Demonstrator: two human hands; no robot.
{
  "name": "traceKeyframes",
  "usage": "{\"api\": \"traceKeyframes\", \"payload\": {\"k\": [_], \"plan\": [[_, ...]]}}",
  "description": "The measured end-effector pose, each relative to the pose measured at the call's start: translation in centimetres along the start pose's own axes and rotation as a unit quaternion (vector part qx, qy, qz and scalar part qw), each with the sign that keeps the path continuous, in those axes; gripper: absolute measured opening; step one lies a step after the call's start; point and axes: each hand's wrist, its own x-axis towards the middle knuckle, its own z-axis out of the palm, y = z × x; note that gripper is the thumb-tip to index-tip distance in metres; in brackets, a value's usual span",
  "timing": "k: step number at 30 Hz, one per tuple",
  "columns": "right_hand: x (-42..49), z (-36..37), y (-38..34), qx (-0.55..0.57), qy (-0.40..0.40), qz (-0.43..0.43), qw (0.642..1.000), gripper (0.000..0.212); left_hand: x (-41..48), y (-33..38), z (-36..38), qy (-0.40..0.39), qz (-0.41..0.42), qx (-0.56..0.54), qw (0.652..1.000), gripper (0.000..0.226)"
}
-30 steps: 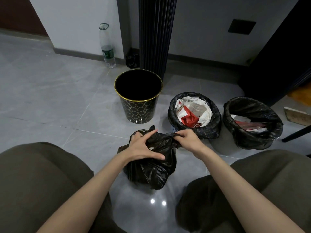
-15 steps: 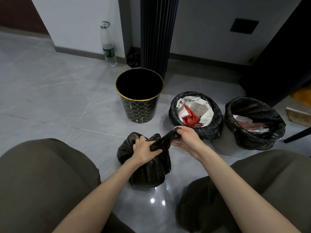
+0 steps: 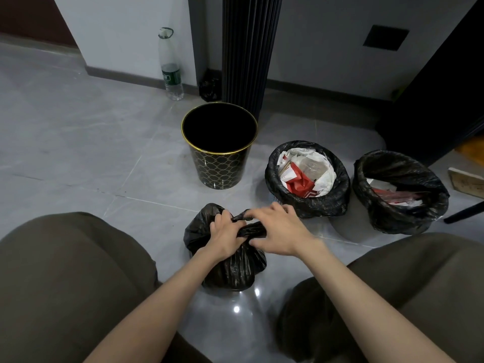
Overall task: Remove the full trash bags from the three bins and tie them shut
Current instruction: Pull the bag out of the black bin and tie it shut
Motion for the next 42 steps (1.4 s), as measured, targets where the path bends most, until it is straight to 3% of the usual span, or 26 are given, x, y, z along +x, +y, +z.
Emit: {"api": "traceKeyframes", "payload": {"k": [3,5,8,15,20,22,23,26,27,29,33,38,40,41,42], "plan": [[0.3,1.7,0.1,-0.117,0.033,-0.011,0.993,0.033,-0.1,-0.2,0.1,0.001,0.000,-0.010,1.000,0.030],[0.5,1.8,0.2,-0.115,0.077,-0.012,0.990,0.025,-0.2,-0.1,0.0,0.007,-0.003,-0.023,1.000,0.028],[0.7,1.4,-0.1,-0.086,0.100,-0.011,0.991,0.029,-0.3,0.1,-0.3,0.009,-0.003,-0.047,0.999,0.033],[1.4,1.7,0.2,0.174,0.130,0.028,0.976,0.021,-0.2,0.7,-0.8,0.008,-0.029,-0.049,0.998,0.041],[1.7,1.4,0.0,0.294,0.129,0.141,0.936,0.030,-0.4,0.8,-0.9,-0.019,-0.022,-0.032,0.999,0.070],[2.0,1.6,-0.2,0.428,0.104,0.219,0.871,0.034,-0.7,0.7,-0.9,-0.016,0.000,-0.022,1.000,0.079],[2.2,1.6,-0.4,0.533,0.092,0.253,0.802,0.032,-0.9,0.8,-0.8,-0.005,0.004,-0.018,1.000,0.079],[2.3,0.2,-1.3,0.799,0.050,0.318,0.507,0.016,-1.1,1.2,0.1,0.077,-0.034,-0.040,0.996,0.065],[2.2,-0.1,-1.3,0.839,0.039,0.331,0.431,0.019,-1.0,1.1,0.4,0.113,-0.050,-0.048,0.991,0.058],[2.1,-0.8,-1.2,0.878,0.005,0.336,0.342,0.029,-0.7,1.0,0.9,0.155,-0.063,-0.049,0.985,0.045],[1.7,-1.8,-0.7,0.899,-0.013,0.335,0.282,0.027,-0.5,1.0,0.9,0.145,-0.062,-0.036,0.987,0.030],[2.2,-0.8,1.4,0.926,0.044,0.340,0.161,0.047,-0.3,0.8,0.8,0.089,-0.031,-0.046,0.994,0.026],[2.3,0.1,1.8,0.937,0.059,0.323,0.122,0.044,-0.2,0.7,0.8,0.074,0.000,-0.039,0.996,0.026],[2.3,0.5,1.8,0.936,0.066,0.322,0.123,0.040,-0.3,0.7,0.9,0.071,0.014,-0.034,0.997,0.026],[2.3,1.1,1.6,0.931,0.077,0.323,0.152,0.038,-0.3,0.7,0.9,0.069,0.025,-0.029,0.997,0.025]]}}
